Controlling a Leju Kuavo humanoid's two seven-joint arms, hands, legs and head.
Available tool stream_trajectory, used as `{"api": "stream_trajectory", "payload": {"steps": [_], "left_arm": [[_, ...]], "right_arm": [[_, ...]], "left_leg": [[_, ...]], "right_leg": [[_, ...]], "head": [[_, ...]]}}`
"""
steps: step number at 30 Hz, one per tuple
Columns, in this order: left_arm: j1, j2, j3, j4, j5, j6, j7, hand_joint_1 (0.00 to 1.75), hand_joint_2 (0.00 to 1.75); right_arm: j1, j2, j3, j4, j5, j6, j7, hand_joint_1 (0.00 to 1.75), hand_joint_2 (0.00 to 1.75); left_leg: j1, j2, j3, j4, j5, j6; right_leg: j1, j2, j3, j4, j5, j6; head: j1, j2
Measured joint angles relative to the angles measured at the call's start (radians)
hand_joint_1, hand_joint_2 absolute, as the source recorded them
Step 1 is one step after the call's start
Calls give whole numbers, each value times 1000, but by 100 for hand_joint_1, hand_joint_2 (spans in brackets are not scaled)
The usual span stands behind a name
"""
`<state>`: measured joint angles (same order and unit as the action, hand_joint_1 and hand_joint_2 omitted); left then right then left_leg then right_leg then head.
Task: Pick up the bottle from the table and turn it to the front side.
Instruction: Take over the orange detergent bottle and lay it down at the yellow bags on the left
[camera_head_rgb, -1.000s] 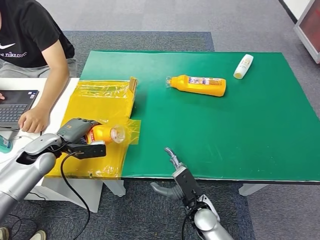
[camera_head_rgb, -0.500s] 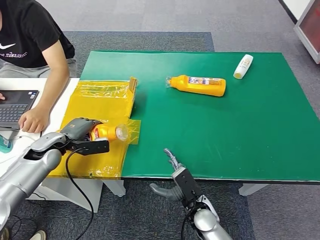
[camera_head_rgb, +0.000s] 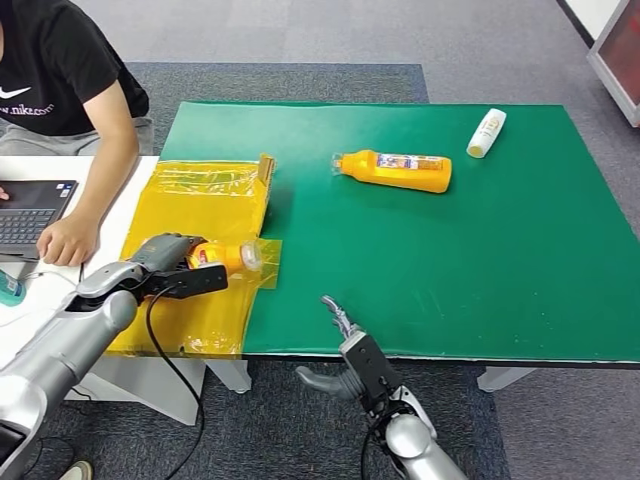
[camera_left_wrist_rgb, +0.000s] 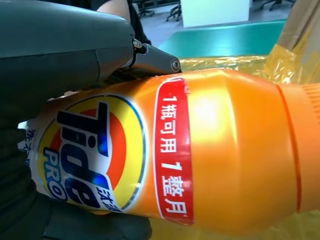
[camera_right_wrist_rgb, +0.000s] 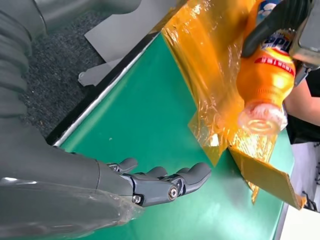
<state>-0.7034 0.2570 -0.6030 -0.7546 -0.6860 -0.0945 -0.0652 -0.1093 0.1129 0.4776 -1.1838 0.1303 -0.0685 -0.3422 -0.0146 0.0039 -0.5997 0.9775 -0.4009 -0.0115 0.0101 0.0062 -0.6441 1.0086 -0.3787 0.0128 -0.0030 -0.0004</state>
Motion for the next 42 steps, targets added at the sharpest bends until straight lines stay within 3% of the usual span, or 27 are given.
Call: {"api": "stream_trajectory", "payload": {"steps": [19,42], "left_arm": [[-25,-60,22,119,-67,79,-17,175,175],[-34,-62,55,171,-132,160,13,175,175]], "right_arm": [[-15,0,28,26,-28,11,6,0,175],[-47,0,50,67,-39,17,6,0,175]], "left_leg": [[0,0,0,0,2,0],[0,0,-1,0,2,0]], "right_leg": [[0,0,0,0,1,0],[0,0,0,0,1,-1]], "head": [[0,0],[0,0]]}}
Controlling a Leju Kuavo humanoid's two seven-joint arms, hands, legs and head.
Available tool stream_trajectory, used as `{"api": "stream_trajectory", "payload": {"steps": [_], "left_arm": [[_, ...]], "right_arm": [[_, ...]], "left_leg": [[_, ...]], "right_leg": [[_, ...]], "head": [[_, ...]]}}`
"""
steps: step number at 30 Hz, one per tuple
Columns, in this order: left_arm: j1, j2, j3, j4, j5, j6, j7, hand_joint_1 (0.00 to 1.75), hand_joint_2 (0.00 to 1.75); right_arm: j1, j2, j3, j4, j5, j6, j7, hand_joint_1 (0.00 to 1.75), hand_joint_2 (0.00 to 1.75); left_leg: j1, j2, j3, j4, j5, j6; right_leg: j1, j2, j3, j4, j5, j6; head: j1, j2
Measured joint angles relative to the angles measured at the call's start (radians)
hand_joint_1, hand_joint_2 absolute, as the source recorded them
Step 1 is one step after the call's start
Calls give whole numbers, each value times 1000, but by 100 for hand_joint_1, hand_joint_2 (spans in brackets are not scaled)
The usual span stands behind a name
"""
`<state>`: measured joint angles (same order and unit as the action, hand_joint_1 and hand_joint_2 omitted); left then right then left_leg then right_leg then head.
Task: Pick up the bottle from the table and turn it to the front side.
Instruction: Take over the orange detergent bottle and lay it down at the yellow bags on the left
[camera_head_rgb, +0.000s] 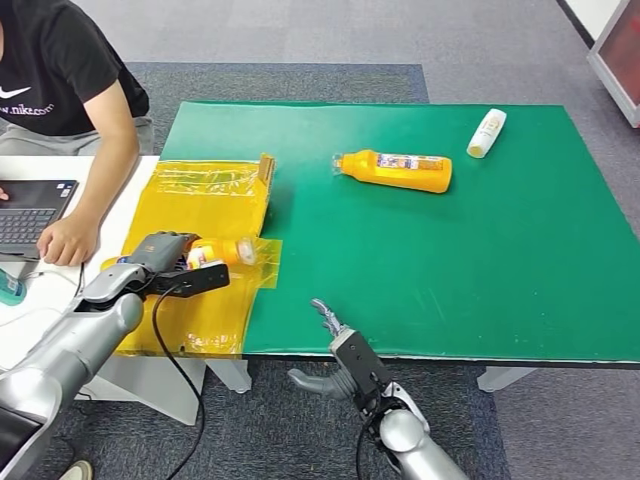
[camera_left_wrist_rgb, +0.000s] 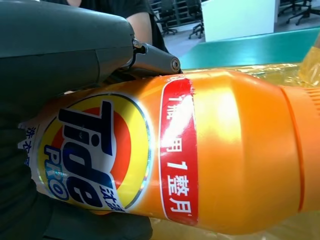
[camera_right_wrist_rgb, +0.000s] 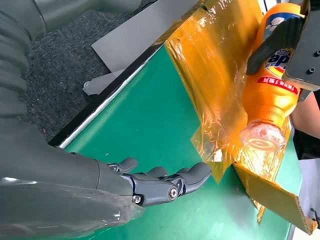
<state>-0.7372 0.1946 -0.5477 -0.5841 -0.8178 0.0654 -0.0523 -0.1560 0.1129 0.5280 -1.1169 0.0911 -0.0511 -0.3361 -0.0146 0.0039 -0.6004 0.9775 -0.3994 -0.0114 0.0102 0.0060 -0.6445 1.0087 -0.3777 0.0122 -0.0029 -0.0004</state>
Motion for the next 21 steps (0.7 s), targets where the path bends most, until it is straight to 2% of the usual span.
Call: {"api": "stream_trajectory", "payload": {"steps": [21], "left_arm": [[-25,-1,26,59,-60,84,-18,175,175]], "right_arm": [[-21,3,23,26,-6,7,0,0,175]], "left_leg": [[0,0,-1,0,0,0]], "right_leg": [[0,0,-1,0,0,0]], "head": [[0,0]]}}
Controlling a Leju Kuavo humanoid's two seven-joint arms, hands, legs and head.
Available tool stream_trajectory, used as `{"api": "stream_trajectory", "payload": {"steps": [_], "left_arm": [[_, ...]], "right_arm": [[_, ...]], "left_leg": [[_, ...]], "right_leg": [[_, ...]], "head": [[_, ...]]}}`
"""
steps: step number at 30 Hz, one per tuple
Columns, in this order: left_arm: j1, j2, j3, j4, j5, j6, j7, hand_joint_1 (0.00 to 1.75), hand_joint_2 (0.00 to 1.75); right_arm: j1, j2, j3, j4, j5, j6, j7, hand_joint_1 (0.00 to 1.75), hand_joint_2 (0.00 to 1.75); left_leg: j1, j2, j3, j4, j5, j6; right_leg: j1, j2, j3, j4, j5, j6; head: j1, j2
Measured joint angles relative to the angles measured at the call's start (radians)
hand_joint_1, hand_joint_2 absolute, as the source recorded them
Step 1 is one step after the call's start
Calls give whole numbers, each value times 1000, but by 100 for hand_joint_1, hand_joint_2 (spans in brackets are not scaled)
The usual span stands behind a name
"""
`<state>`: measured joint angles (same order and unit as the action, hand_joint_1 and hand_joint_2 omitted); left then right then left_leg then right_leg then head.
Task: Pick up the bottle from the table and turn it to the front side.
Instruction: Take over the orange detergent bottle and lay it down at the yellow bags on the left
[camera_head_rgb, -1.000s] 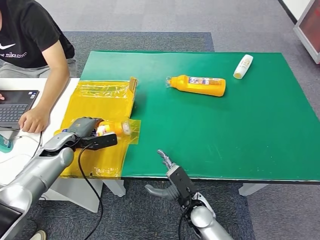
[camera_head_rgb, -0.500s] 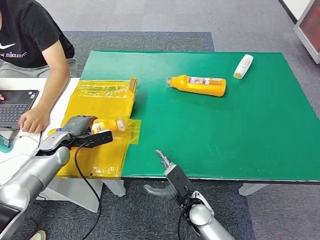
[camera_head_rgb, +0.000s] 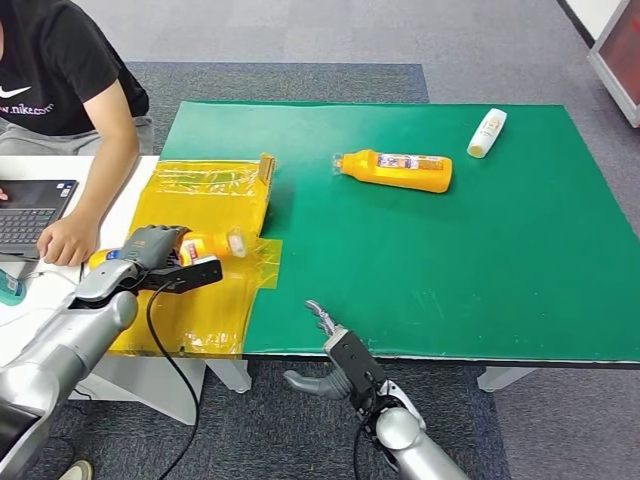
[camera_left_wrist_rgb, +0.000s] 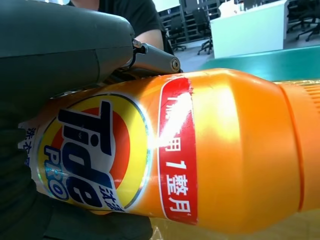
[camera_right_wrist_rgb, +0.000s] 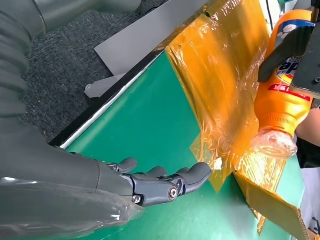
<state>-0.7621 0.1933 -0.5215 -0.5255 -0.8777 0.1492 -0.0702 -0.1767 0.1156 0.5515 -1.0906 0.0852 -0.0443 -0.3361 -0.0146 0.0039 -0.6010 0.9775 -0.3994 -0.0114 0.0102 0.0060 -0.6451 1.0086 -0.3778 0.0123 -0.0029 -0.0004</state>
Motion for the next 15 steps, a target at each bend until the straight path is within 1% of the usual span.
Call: {"api": "stream_trajectory", "payload": {"steps": [6,12,15], "left_arm": [[5,-13,3,1,3,41,-50,175,175],[26,-24,14,0,10,107,-118,175,175],[39,-27,14,-1,7,126,-138,175,175]], "right_arm": [[0,0,5,0,0,2,0,0,175],[1,0,13,0,-2,4,1,0,175],[1,0,21,0,-4,6,2,0,175]], "left_leg": [[0,0,0,0,0,0],[0,0,0,0,0,0],[0,0,0,0,0,0]], "right_leg": [[0,0,0,0,0,0],[0,0,0,0,0,0],[0,0,0,0,0,0]], "head": [[0,0],[0,0],[0,0]]}}
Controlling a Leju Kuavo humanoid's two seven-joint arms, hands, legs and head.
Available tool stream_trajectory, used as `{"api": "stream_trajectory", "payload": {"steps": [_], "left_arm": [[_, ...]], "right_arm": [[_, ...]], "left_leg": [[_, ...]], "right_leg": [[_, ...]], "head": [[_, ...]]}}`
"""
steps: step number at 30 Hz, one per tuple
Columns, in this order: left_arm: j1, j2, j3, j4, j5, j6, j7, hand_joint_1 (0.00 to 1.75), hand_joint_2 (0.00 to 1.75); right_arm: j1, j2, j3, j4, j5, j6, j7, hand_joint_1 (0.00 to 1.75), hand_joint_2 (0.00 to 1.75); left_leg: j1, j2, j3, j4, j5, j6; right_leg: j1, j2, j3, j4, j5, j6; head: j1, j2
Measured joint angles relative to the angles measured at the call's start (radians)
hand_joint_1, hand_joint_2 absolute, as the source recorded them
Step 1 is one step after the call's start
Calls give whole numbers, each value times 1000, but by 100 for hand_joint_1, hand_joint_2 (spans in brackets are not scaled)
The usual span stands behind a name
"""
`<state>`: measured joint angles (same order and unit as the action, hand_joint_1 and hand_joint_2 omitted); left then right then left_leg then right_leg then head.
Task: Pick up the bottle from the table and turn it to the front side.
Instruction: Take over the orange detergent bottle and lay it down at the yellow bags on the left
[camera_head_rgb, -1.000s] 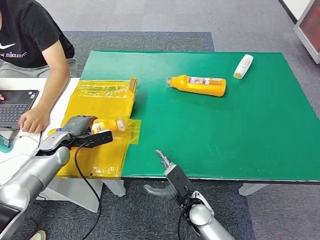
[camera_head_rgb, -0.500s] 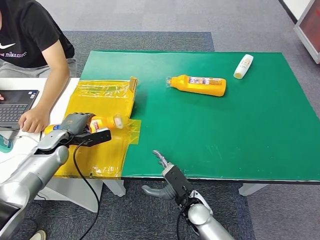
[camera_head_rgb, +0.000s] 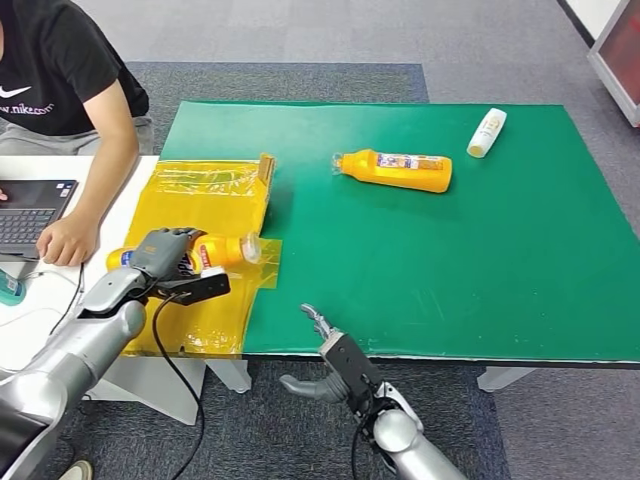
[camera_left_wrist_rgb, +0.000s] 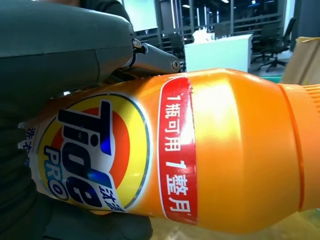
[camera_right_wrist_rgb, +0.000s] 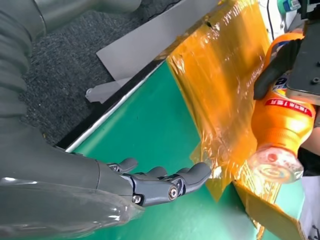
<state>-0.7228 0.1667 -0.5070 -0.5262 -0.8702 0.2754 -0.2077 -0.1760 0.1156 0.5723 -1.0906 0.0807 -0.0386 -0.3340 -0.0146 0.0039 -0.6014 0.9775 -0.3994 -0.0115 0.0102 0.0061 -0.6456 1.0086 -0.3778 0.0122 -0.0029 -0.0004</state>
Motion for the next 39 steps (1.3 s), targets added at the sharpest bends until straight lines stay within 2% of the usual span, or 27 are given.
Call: {"api": "stream_trajectory", "payload": {"steps": [26,36,38,39], "left_arm": [[61,-17,0,-21,0,105,-96,175,175],[63,-30,3,-26,0,109,-88,175,175],[63,-32,4,-26,-1,114,-79,163,175],[63,-32,5,-26,-2,117,-74,151,175]], "right_arm": [[0,0,34,1,-20,5,5,0,175],[-2,0,44,4,-26,5,5,0,175],[-2,0,44,4,-28,5,5,0,175],[-2,0,45,4,-29,5,5,0,175]], "left_leg": [[0,0,0,0,0,0],[0,0,0,0,0,0],[0,0,0,0,0,0],[0,0,0,0,0,0]], "right_leg": [[0,0,0,0,0,0],[0,0,0,0,0,0],[0,0,0,0,0,0],[0,0,0,0,0,0]], "head": [[0,0],[0,0],[0,0],[0,0]]}}
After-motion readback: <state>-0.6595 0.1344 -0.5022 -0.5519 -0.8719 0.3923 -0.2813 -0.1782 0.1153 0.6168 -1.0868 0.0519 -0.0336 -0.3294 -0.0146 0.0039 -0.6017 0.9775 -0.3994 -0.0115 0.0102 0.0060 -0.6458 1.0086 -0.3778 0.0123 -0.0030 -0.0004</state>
